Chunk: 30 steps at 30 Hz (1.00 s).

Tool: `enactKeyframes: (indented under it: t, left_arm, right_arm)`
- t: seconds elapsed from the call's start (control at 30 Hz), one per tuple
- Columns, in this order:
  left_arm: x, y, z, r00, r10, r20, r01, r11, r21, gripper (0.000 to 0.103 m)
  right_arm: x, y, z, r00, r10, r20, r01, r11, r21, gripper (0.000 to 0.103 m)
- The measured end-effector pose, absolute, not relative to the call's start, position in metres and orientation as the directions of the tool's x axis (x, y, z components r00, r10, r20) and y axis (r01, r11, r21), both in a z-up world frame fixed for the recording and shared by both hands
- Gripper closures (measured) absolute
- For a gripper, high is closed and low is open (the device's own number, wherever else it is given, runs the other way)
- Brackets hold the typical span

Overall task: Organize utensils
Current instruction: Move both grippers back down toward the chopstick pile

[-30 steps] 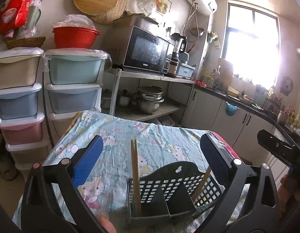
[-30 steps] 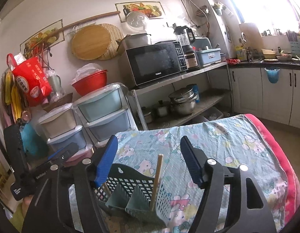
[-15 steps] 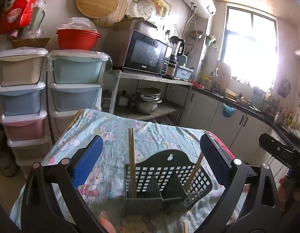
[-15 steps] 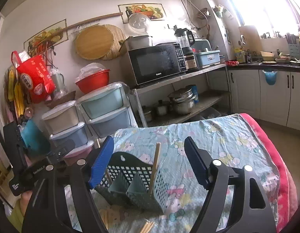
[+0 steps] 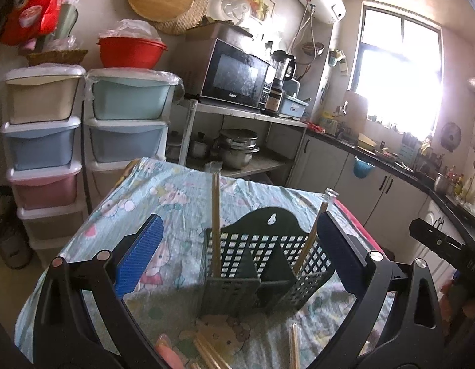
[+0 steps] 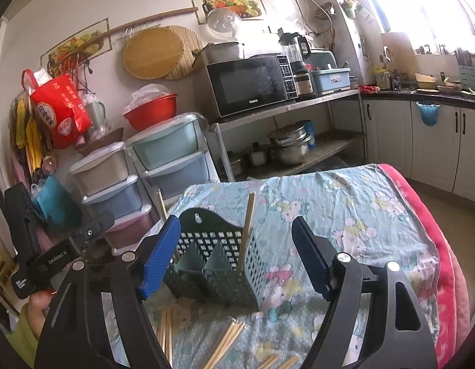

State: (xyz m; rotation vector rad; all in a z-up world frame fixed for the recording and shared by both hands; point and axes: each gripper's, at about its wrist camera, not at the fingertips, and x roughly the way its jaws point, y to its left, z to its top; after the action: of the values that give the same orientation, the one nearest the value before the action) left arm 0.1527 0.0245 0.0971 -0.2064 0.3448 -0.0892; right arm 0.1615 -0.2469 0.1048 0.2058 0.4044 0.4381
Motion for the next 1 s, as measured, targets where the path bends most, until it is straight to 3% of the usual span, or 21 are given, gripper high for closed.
enactKeyframes:
  t: [1.0]
  left_arm:
    - [0.134, 0.043, 0.031, 0.859, -0.074, -0.507, -0.033, 0.979, -0.2, 0.011]
  right_arm:
    - [0.145, -0.209, 0.053, 0.718, 0.498, -0.486, -0.432, 0.867, 0.249, 0.031]
